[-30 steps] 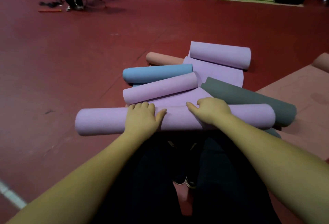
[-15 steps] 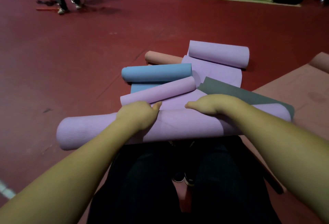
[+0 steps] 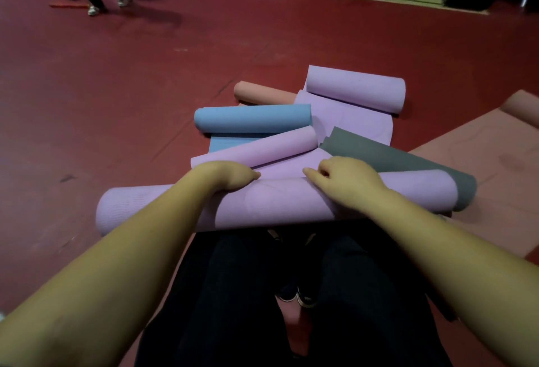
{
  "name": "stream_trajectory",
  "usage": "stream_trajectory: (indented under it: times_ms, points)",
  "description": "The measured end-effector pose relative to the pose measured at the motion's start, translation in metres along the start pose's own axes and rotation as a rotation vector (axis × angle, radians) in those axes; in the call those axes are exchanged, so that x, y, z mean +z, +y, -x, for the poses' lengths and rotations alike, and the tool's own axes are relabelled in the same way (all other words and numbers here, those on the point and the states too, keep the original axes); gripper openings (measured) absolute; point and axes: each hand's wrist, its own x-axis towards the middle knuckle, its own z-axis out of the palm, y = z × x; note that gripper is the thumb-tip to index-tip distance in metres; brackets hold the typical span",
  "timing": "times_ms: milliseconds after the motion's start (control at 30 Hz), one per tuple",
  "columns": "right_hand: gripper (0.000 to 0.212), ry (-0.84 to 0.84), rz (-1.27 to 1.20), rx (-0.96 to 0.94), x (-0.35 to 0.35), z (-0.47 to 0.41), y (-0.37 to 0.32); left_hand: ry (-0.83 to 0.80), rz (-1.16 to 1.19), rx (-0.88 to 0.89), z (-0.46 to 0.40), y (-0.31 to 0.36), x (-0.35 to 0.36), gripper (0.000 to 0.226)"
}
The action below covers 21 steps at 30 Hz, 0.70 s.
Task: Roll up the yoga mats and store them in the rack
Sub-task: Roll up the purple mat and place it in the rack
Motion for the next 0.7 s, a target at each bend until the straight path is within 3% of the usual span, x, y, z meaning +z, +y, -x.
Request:
stream_trajectory:
  times_ms: [167, 267, 367, 433, 500, 600, 700]
  points:
    - [0.09, 0.083, 0.188, -0.005, 0.021, 0.019, -0.008, 0.006, 0.014, 0.037, -0.007, 0.003, -0.003, 0.056]
    - [0.085, 0.078, 0.184, 0.046, 0.022, 0.011, -0.007, 0.131, -0.066, 0.075, -0.01, 0.001, 0.002, 0.058]
    - [0.067, 0.077, 0.165, 0.056, 0.02, 0.005, -0.009, 0.397, -0.185, 0.144, -0.012, -0.003, 0.009, 0.055]
    - [0.065, 0.074, 0.149, 0.065, 0.019, 0.003, -0.01, 0.644, -0.208, 0.197, -0.004, -0.005, 0.016, 0.05]
    - [0.066, 0.054, 0.109, 0.099, 0.019, -0.001, -0.008, 0.757, -0.197, 0.244, 0.008, -0.006, 0.03, 0.048]
    - [0.068, -0.037, 0.063, 0.139, 0.012, -0.01, -0.006, 0.763, -0.31, 0.308, 0.021, -0.014, 0.06, 0.058]
    - [0.07, -0.114, 0.038, 0.149, 0.003, -0.017, -0.011, 0.723, -0.35, 0.267, 0.021, -0.021, 0.069, 0.067]
